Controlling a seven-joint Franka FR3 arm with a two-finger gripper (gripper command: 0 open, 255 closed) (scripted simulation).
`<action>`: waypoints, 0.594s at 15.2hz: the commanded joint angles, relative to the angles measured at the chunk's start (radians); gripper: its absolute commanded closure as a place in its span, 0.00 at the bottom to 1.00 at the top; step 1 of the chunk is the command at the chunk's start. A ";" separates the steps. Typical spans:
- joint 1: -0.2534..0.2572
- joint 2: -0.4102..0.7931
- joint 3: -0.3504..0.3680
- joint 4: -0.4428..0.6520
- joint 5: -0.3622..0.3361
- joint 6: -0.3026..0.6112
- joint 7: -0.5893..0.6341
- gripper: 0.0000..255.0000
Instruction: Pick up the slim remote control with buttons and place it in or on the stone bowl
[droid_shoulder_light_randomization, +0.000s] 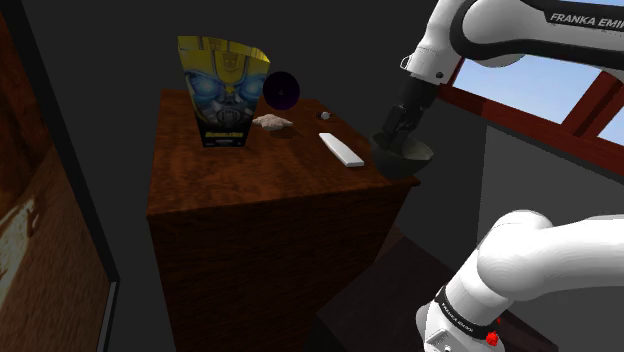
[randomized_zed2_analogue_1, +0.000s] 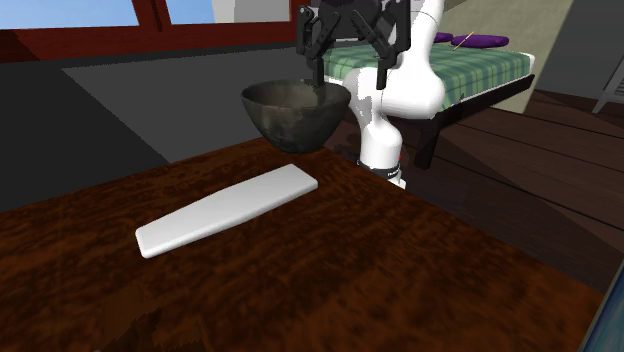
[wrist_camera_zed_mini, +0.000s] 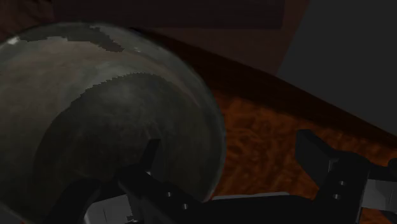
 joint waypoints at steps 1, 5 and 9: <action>0.000 0.000 0.000 0.000 0.000 0.000 0.000 0.00; -0.037 0.166 0.030 0.069 -0.009 0.084 0.084 0.00; -0.074 0.330 0.054 0.157 -0.030 0.147 0.171 0.00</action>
